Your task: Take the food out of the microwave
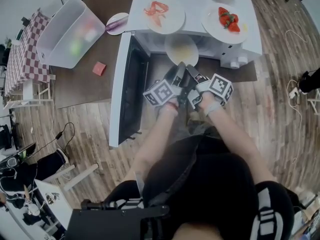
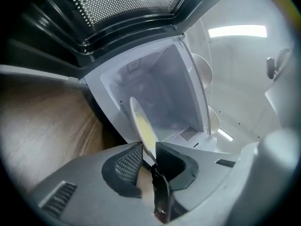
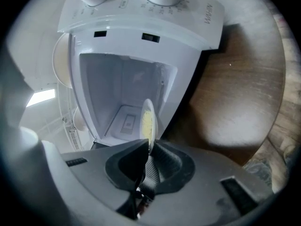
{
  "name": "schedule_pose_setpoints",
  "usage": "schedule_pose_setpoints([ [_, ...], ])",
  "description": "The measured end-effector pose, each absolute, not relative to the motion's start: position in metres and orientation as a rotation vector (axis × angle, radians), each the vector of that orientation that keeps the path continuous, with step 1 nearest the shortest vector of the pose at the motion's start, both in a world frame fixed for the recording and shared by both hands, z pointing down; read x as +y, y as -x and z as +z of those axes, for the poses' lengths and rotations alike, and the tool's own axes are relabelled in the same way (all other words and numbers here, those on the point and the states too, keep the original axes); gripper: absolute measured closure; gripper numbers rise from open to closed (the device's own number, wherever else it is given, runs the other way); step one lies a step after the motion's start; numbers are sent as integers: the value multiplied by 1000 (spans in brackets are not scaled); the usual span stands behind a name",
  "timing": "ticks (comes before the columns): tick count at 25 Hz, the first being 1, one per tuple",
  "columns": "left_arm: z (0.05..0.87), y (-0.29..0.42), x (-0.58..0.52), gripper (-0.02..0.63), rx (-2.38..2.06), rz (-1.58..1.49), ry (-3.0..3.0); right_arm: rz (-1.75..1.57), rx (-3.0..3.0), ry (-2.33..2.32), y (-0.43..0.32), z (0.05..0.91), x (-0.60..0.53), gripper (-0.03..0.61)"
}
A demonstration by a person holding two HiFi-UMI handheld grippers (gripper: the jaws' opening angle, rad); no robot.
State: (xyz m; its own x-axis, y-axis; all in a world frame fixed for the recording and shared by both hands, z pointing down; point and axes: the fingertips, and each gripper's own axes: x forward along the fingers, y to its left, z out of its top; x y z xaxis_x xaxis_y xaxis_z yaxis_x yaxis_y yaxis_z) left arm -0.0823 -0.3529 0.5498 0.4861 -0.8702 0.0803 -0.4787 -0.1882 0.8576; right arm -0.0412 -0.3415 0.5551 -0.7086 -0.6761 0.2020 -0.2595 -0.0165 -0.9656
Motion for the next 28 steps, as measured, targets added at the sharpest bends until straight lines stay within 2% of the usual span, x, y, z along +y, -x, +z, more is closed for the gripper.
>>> schedule_pose_setpoints([
  [3, 552, 83, -353, 529, -1127, -545, -1815, -1773, 1967, 993, 43, 558, -343, 537],
  [6, 553, 84, -353, 534, -1126, -542, -1806, -1783, 1957, 1018, 41, 560, -346, 495],
  [21, 553, 90, -351, 538, -1066, -543, -1799, -1791, 1964, 1022, 50, 563, -365, 497],
  [23, 553, 90, -352, 545, -1063, -542, -1791, -1796, 1950, 1019, 52, 564, -366, 528],
  [28, 554, 90, -355, 529, -1083, -559, -1754, -1817, 1881, 1008, 52, 567, -365, 537],
])
